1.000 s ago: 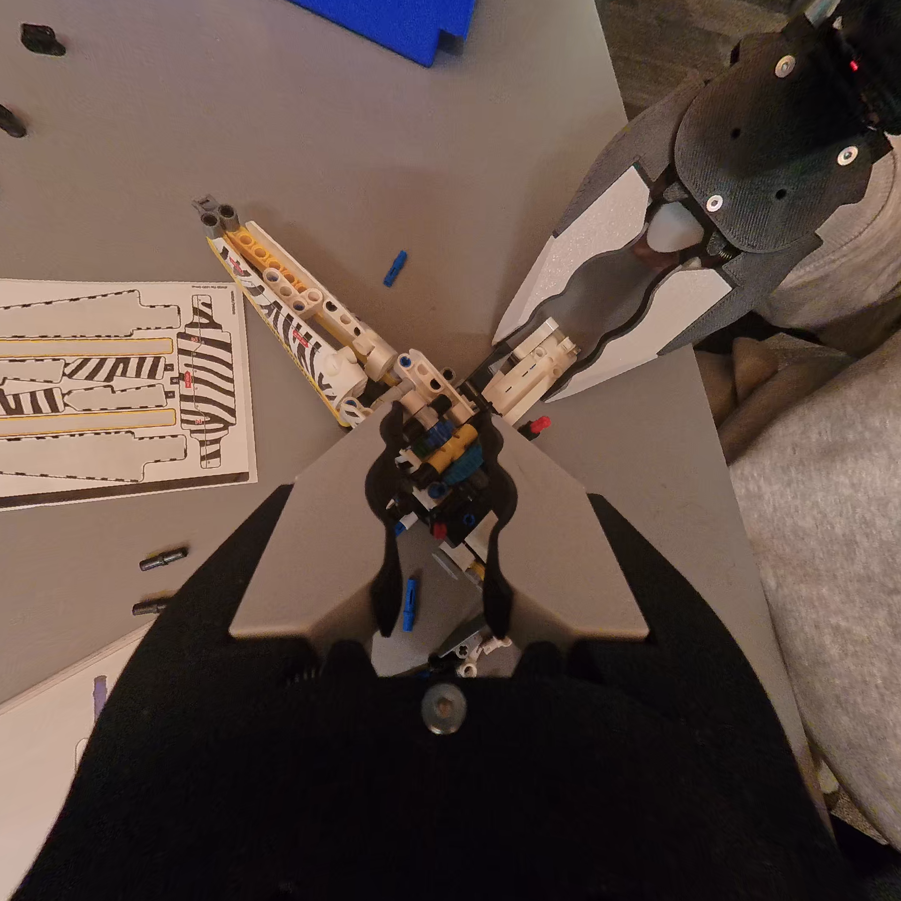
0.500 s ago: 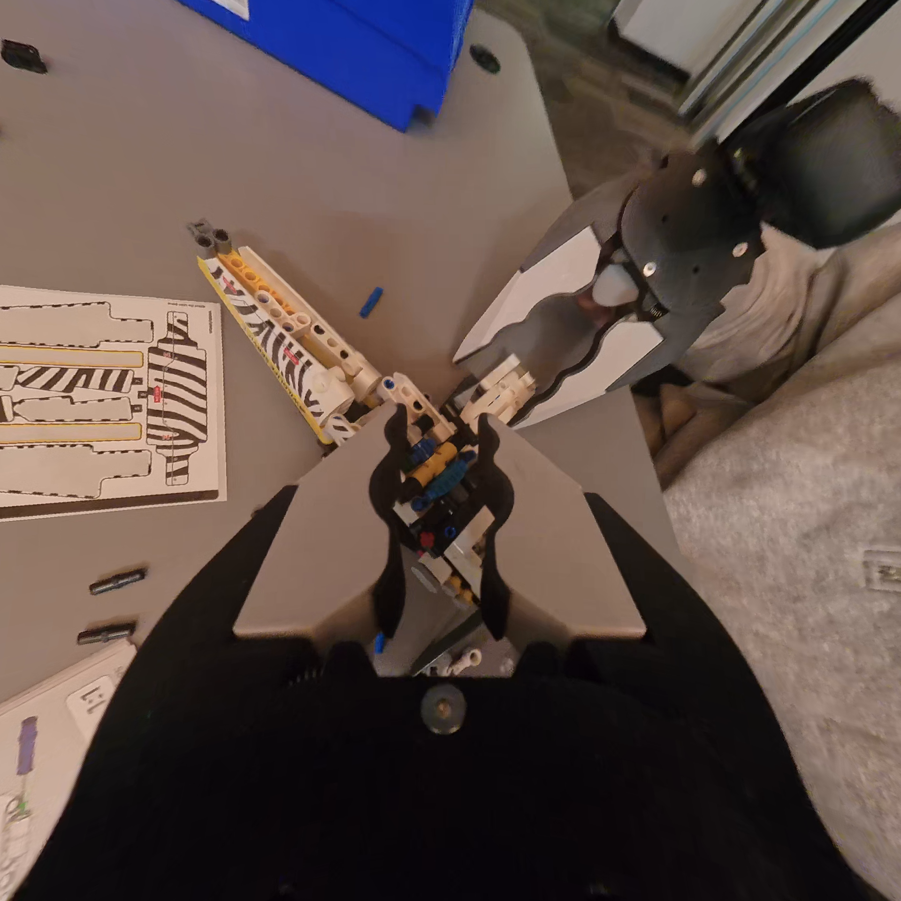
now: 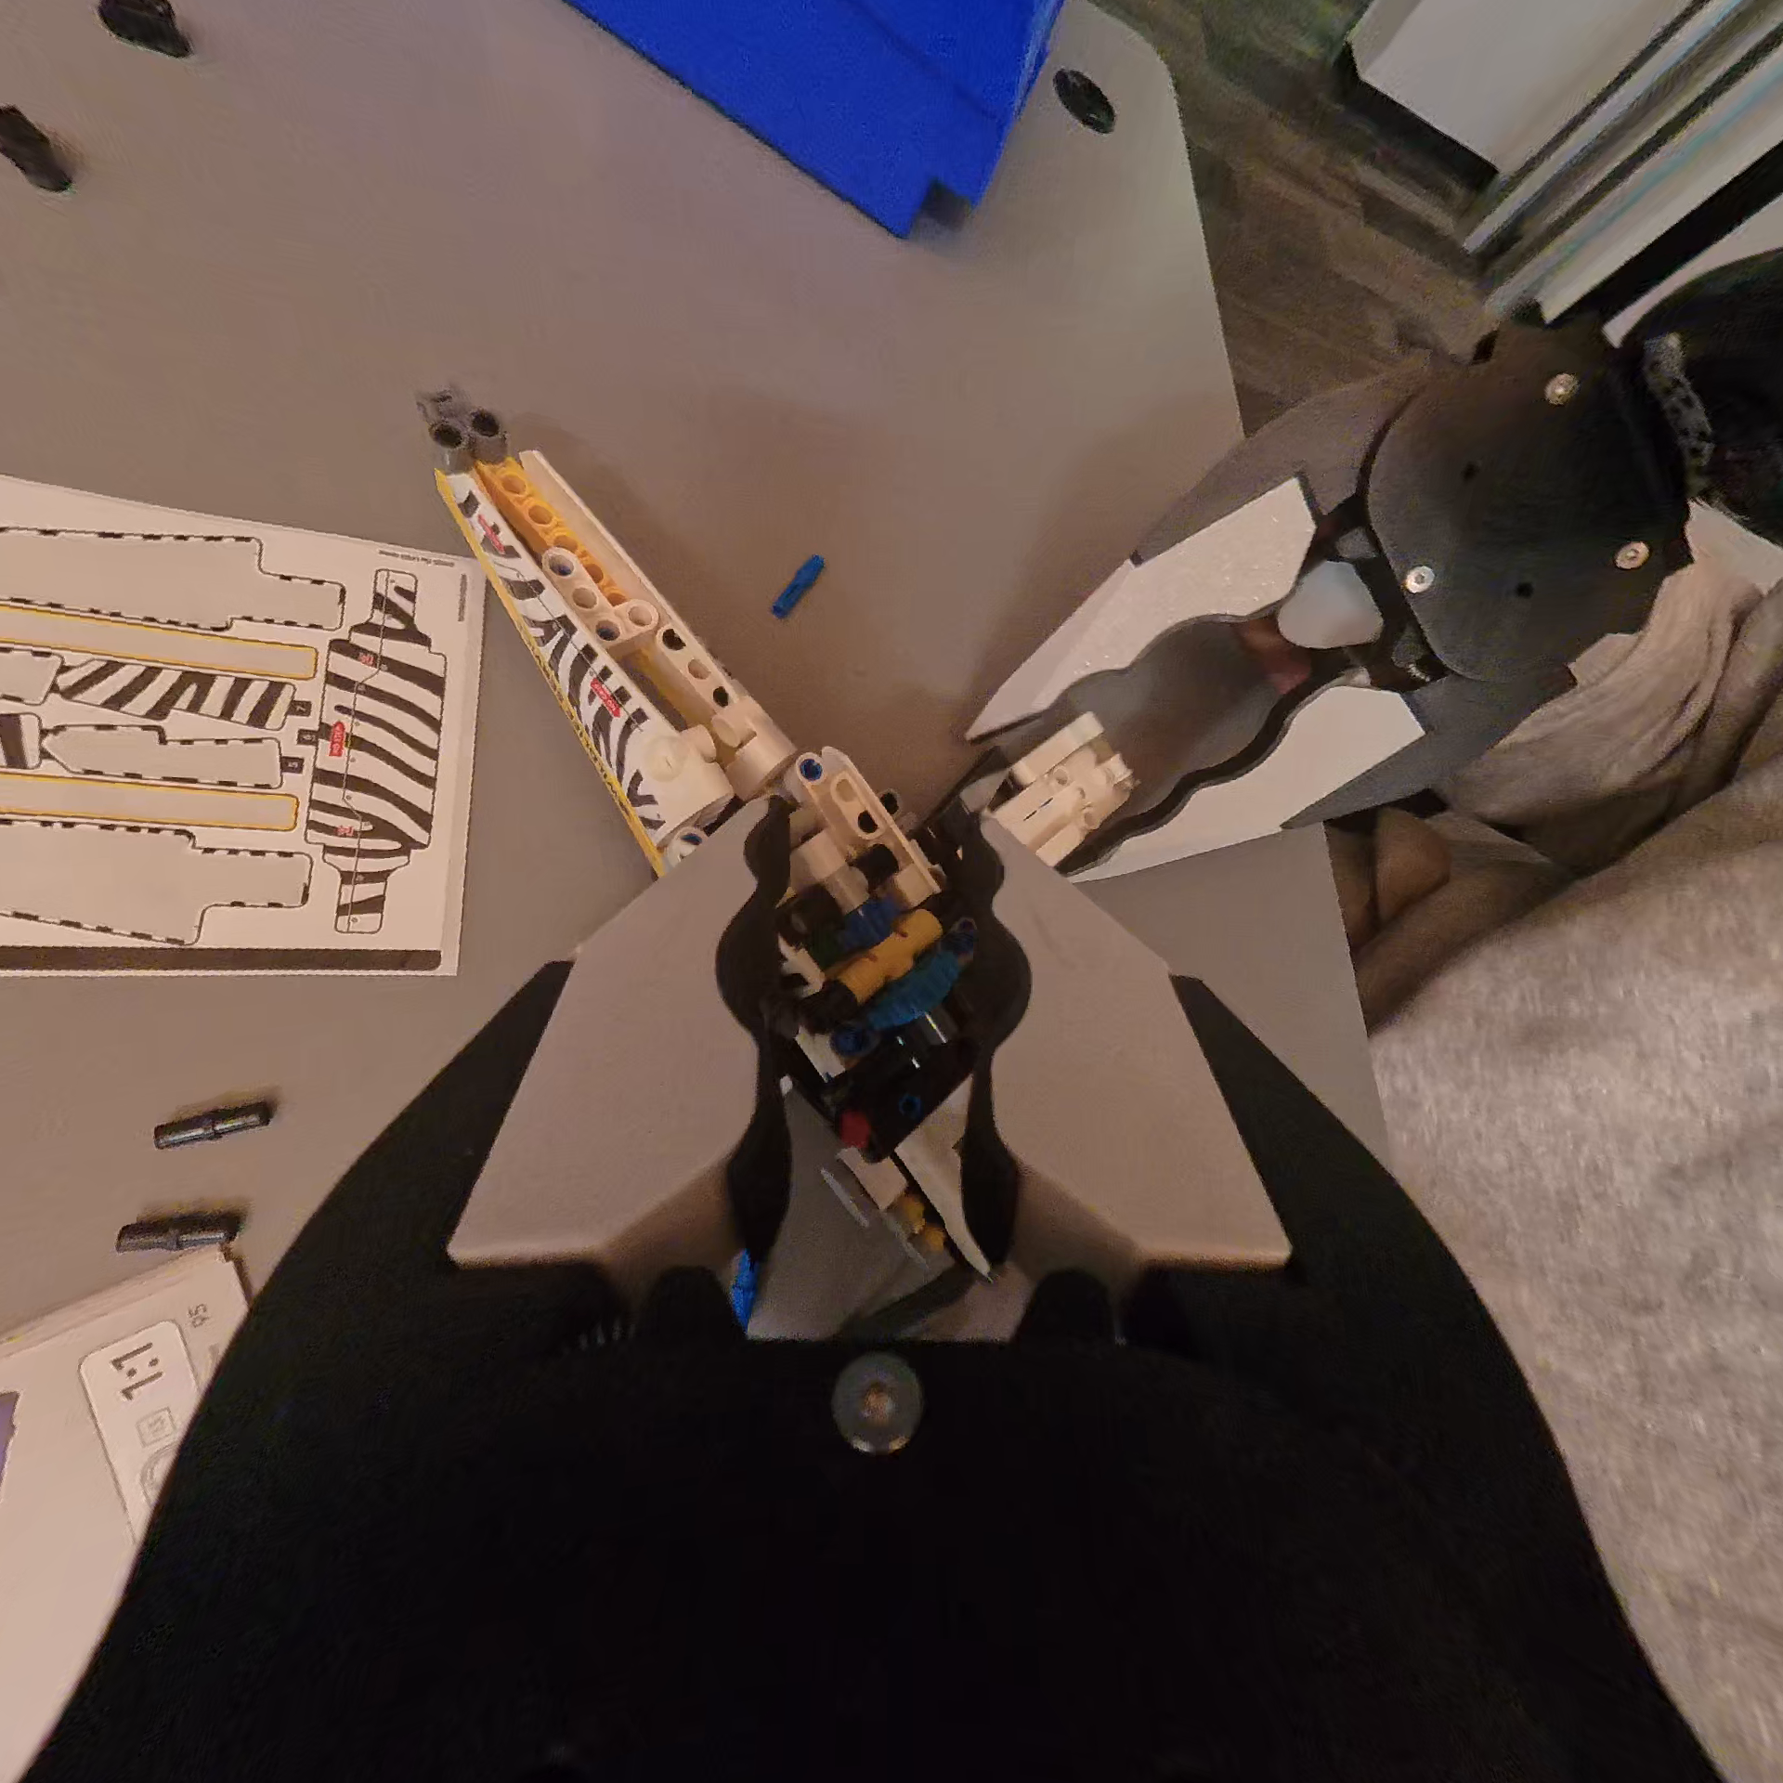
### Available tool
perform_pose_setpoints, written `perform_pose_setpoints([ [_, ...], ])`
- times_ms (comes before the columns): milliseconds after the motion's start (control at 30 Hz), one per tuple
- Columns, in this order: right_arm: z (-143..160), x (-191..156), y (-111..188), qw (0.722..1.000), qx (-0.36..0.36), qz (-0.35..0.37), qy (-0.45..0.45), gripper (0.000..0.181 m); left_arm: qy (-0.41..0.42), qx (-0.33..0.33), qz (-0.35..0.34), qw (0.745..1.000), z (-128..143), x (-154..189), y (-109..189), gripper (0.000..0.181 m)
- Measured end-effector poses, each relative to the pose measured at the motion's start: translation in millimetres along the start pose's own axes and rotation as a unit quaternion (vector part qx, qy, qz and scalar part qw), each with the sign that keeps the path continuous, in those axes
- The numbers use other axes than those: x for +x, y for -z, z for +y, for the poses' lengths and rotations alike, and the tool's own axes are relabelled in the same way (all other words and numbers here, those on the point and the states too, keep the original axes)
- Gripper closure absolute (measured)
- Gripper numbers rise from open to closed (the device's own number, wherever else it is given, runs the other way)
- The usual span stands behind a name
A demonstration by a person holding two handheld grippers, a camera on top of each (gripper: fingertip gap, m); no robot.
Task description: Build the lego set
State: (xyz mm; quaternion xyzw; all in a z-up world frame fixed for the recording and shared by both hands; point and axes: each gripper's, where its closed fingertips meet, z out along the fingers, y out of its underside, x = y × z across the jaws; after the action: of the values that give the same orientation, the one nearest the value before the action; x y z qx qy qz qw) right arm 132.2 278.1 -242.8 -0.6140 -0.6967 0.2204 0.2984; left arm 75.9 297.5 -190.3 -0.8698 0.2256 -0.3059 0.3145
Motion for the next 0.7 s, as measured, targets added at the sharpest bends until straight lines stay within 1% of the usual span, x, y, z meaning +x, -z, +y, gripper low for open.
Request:
perform_pose_setpoints([
  [167,-0.7,-1.7,0.1,1.000,-0.005,0.007,0.013,0.141,-0.005,-0.004,-0.020,1.000,0.6,-0.1,-4.3,0.149],
  [300,-0.7,-1.7,0.2,1.000,-0.009,0.010,0.020,0.141,-0.018,-0.013,-0.035,0.999,2.1,0.2,-6.0,0.146],
  [700,-1.9,-1.8,0.1,0.997,-0.019,0.010,0.071,0.141,-0.028,-0.017,-0.040,0.999,3.5,0.3,-8.4,0.144],
])
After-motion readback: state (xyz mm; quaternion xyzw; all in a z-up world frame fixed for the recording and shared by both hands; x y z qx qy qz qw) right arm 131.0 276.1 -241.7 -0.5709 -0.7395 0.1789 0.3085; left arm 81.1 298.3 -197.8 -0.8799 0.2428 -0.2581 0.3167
